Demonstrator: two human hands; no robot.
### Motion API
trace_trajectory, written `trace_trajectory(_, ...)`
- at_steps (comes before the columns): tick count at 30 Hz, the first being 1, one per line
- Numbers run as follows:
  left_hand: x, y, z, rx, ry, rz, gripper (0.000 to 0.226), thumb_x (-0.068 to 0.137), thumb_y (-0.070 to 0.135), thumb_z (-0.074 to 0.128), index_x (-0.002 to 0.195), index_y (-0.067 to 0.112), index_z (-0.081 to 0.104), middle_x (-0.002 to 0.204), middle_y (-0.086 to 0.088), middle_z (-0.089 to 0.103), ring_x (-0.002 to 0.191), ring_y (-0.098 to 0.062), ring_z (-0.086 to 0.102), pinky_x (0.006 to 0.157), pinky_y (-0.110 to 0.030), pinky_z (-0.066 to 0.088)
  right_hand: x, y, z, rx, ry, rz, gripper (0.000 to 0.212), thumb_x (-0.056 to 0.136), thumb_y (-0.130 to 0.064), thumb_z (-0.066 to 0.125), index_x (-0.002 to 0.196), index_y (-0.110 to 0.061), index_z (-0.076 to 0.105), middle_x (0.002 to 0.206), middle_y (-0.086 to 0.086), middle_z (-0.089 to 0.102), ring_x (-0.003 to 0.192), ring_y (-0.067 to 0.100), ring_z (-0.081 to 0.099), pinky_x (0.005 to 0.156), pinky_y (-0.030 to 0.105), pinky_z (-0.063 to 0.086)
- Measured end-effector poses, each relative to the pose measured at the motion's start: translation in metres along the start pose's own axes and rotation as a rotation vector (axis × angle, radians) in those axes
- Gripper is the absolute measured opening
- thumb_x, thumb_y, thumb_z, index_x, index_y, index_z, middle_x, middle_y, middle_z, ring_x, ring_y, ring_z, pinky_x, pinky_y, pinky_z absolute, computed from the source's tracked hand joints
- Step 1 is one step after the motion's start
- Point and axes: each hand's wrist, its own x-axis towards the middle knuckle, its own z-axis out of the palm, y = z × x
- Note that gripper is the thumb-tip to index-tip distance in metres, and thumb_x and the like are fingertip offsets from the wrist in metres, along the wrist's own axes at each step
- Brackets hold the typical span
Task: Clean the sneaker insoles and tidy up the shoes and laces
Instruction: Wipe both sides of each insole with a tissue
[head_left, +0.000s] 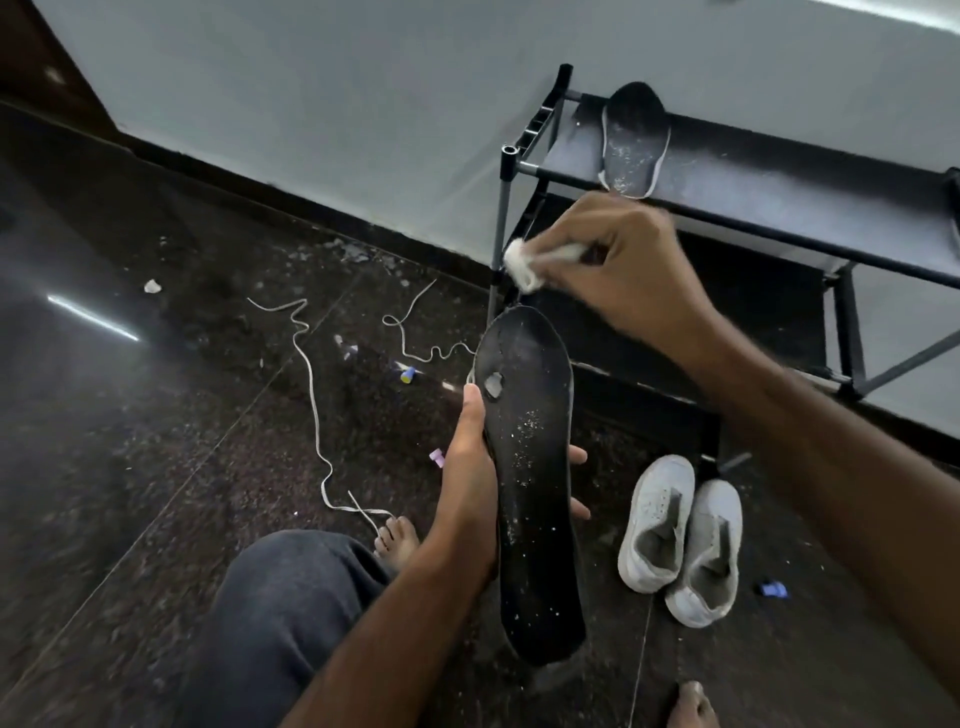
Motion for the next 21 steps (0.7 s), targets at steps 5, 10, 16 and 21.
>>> trace_trajectory(5,0.006,0.003,0.004,-0.029,0.063,0.023,0.088,0.098,0.071,0.020,0.083,0.010,0.080,0.077,-0.023,0.069,0.041,-0.032,0.058,0.043,-0.029,0.050,-0.023,-0.019,0.027,0.034,-0.516,-0.169,0.010,0.087,-0.020,0.080,0.097,-0.021,0.081,0.101,-0.009,0.069,0.096,0.007,0.066,0.085,0.021,0.053)
trace_trajectory(10,0.008,0.003,0.002,-0.030,0.073,-0.033,0.092,0.096,0.074,0.017,0.091,0.005,0.077,0.076,-0.021,0.070,0.043,-0.033,0.058,0.045,-0.030,0.051,0.004,0.017,0.036,-0.379,-0.023,-0.107,0.007,0.088,-0.017,0.073,0.085,-0.020,0.079,0.089,-0.001,0.067,0.085,0.021,0.063,0.078,0.042,0.050)
trace_trajectory(16,0.008,0.007,-0.001,-0.013,0.097,-0.015,0.087,0.099,0.071,0.020,0.112,0.003,0.073,0.088,-0.027,0.072,0.044,-0.036,0.062,0.046,-0.031,0.053,-0.002,-0.019,0.027,0.073,-0.211,-0.055,0.012,0.086,-0.020,0.081,0.097,-0.018,0.080,0.098,-0.005,0.070,0.088,0.007,0.066,0.078,0.021,0.053)
trace_trajectory(21,0.007,0.008,0.005,-0.019,0.121,-0.008,0.088,0.099,0.071,0.018,0.100,0.002,0.072,0.070,-0.021,0.069,0.041,-0.033,0.057,0.040,-0.030,0.051,-0.009,0.004,0.047,-0.206,-0.315,-0.167,0.005,0.088,-0.017,0.075,0.088,-0.018,0.080,0.090,-0.004,0.069,0.084,0.012,0.064,0.074,0.028,0.049)
